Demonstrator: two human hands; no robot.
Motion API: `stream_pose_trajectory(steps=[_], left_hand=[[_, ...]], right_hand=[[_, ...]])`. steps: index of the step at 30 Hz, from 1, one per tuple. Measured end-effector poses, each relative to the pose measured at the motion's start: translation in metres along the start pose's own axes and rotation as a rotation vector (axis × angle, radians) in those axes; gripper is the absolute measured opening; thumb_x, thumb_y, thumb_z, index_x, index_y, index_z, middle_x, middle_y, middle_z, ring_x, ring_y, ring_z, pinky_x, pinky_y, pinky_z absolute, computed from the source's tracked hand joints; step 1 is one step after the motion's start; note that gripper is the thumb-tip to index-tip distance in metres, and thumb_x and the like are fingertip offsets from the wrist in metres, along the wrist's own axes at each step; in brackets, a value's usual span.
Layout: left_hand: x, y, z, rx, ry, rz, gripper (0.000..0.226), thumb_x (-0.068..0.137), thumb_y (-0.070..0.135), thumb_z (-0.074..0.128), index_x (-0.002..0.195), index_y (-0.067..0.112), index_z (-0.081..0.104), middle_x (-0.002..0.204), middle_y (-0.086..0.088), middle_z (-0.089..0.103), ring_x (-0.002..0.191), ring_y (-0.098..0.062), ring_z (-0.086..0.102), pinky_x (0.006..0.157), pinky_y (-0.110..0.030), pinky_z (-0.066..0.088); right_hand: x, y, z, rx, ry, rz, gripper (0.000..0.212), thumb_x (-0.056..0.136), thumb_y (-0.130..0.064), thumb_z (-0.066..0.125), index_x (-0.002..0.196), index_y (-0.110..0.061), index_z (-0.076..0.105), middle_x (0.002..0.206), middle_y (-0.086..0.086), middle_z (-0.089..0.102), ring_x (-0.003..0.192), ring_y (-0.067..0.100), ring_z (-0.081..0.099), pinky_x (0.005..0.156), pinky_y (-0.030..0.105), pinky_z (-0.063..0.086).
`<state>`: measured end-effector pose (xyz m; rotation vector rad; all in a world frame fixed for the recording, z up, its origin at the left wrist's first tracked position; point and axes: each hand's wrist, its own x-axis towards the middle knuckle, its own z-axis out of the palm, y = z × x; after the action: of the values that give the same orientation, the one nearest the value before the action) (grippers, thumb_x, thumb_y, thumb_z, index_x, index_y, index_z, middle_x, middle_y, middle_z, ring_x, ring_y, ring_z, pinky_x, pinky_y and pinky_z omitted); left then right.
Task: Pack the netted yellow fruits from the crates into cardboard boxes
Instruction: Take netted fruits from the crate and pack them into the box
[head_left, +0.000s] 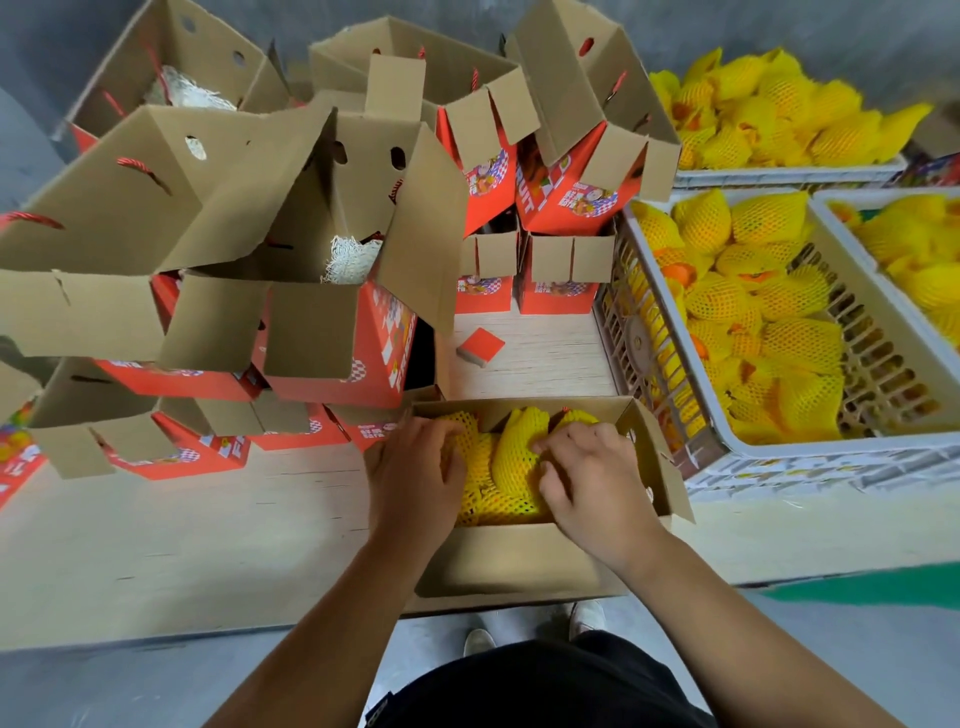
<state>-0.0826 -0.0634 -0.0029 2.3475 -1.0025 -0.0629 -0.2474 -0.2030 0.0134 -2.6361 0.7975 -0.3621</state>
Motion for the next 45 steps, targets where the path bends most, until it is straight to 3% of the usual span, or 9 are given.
stream_pose_trajectory(steps=[4, 7, 14, 19, 25, 33, 36, 40, 45], left_hand=[[-0.006, 0.002, -0.004, 0.256, -0.074, 0.037, 0.039, 0.095, 0.036, 0.059, 0.133, 0.028, 0.056, 0.142, 0.004, 0.053, 0.135, -0.023, 0.045, 0.110, -0.041, 0.021], [-0.004, 0.016, -0.009, 0.336, -0.176, 0.108, 0.044, 0.096, 0.045, 0.050, 0.137, 0.028, 0.049, 0.139, 0.005, 0.056, 0.136, -0.022, 0.045, 0.120, -0.042, 0.019], [0.009, 0.026, -0.022, 0.026, -0.210, 0.073, 0.043, 0.100, 0.014, 0.059, 0.142, 0.016, 0.049, 0.145, -0.008, 0.049, 0.132, -0.027, 0.051, 0.107, -0.042, 0.051], [0.018, 0.016, -0.024, 0.233, -0.260, 0.113, 0.048, 0.100, 0.025, 0.065, 0.146, 0.024, 0.051, 0.140, -0.004, 0.062, 0.128, -0.028, 0.056, 0.108, -0.042, 0.049], [0.027, 0.014, -0.028, 0.042, -0.354, 0.253, 0.067, 0.091, 0.025, 0.078, 0.151, 0.028, 0.047, 0.146, 0.003, 0.059, 0.135, -0.023, 0.055, 0.113, -0.049, 0.046], [0.036, 0.014, -0.005, -0.244, -0.347, -0.004, 0.030, 0.105, 0.026, 0.057, 0.133, 0.020, 0.065, 0.132, 0.001, 0.068, 0.127, -0.018, 0.059, 0.111, -0.037, 0.046], [0.045, 0.015, 0.002, -0.048, -0.510, 0.071, 0.033, 0.106, 0.038, 0.051, 0.130, 0.026, 0.069, 0.131, 0.002, 0.068, 0.126, -0.026, 0.054, 0.111, -0.043, 0.043], [0.047, 0.017, 0.006, 0.244, -0.540, 0.149, 0.040, 0.106, 0.050, 0.038, 0.127, 0.036, 0.068, 0.129, 0.007, 0.066, 0.120, -0.023, 0.042, 0.104, -0.041, 0.036], [0.054, 0.023, 0.000, 0.484, -0.624, 0.129, 0.047, 0.104, 0.056, 0.026, 0.129, 0.032, 0.058, 0.138, -0.004, 0.059, 0.136, -0.029, 0.038, 0.116, -0.051, 0.023]], right_hand=[[-0.009, 0.002, 0.008, -0.063, 0.026, -0.006, 0.028, 0.090, -0.029, 0.062, 0.117, -0.026, 0.068, 0.112, -0.004, 0.058, 0.109, 0.024, 0.047, 0.089, 0.040, 0.035], [-0.007, 0.002, 0.013, -0.108, -0.008, 0.014, 0.032, 0.090, -0.037, 0.054, 0.119, -0.029, 0.064, 0.114, -0.006, 0.055, 0.111, 0.024, 0.043, 0.093, 0.042, 0.035], [-0.006, 0.004, 0.018, -0.131, 0.050, 0.030, 0.027, 0.089, -0.039, 0.052, 0.113, -0.031, 0.063, 0.109, -0.009, 0.055, 0.107, 0.022, 0.043, 0.092, 0.040, 0.033], [-0.006, 0.006, 0.018, -0.145, 0.061, 0.019, 0.026, 0.089, -0.039, 0.054, 0.112, -0.031, 0.063, 0.108, -0.009, 0.056, 0.107, 0.022, 0.044, 0.091, 0.039, 0.032], [-0.007, 0.007, 0.018, -0.157, 0.067, 0.017, 0.026, 0.088, -0.038, 0.055, 0.111, -0.030, 0.064, 0.107, -0.008, 0.057, 0.105, 0.023, 0.045, 0.089, 0.039, 0.033], [-0.007, 0.006, 0.018, -0.155, 0.066, 0.016, 0.025, 0.088, -0.039, 0.054, 0.109, -0.030, 0.064, 0.106, -0.008, 0.058, 0.104, 0.022, 0.045, 0.088, 0.039, 0.034], [-0.007, 0.007, 0.018, -0.157, 0.076, 0.015, 0.025, 0.087, -0.039, 0.054, 0.108, -0.030, 0.064, 0.106, -0.008, 0.058, 0.103, 0.023, 0.045, 0.087, 0.039, 0.033], [-0.006, 0.007, 0.017, -0.159, 0.062, 0.012, 0.026, 0.087, -0.039, 0.053, 0.110, -0.030, 0.064, 0.108, -0.008, 0.058, 0.104, 0.023, 0.045, 0.088, 0.039, 0.033], [-0.005, 0.008, 0.018, -0.158, 0.072, 0.010, 0.026, 0.086, -0.038, 0.055, 0.109, -0.030, 0.064, 0.107, -0.008, 0.058, 0.104, 0.023, 0.046, 0.088, 0.038, 0.032]])
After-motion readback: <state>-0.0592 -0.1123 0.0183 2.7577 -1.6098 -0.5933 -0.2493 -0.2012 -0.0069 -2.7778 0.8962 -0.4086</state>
